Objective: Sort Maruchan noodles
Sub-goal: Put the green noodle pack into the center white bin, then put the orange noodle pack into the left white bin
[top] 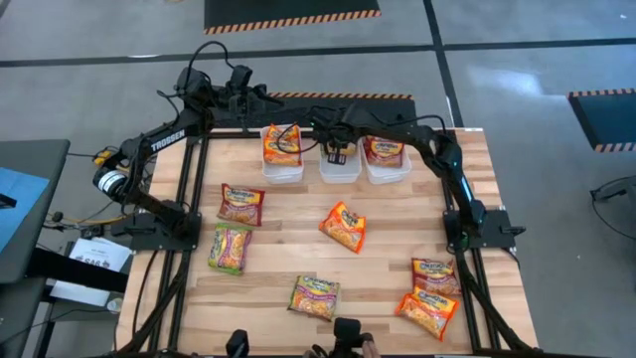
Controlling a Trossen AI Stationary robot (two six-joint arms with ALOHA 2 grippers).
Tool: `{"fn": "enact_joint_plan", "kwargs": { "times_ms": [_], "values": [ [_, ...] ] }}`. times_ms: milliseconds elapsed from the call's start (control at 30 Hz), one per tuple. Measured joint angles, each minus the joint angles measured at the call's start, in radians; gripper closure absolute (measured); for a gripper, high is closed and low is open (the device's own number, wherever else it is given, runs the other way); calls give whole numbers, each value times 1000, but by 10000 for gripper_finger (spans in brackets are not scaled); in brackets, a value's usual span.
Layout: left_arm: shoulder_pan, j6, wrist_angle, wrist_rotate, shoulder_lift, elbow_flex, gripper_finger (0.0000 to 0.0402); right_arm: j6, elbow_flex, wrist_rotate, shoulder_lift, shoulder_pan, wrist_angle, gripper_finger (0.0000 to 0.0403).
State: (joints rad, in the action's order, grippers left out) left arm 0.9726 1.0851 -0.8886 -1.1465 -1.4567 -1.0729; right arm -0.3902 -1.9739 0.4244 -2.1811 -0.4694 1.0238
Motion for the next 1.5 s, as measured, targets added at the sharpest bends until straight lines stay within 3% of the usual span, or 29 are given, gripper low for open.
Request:
{"fn": "enact_joint_plan", "kwargs": {
  "times_ms": [367,667,833,1033,1200,1500],
  "values": [
    [0,25,0,-25,4,0,264,49,0,-3,87,26,65,231],
    [0,38,0,-23,93,0,264,153,0,-47,282,61,235,225],
    [-2,28,72,1,171,0,264,222,0,-144,405,67,317,228],
    [-30,-76,267,26,263,0,264,338,0,-308,525,70,388,228],
    [-68,-202,528,29,337,0,264,472,0,-420,595,77,506,228],
    [-178,-537,1035,94,473,0,264,657,125,-485,707,187,550,228]
  ]
}}
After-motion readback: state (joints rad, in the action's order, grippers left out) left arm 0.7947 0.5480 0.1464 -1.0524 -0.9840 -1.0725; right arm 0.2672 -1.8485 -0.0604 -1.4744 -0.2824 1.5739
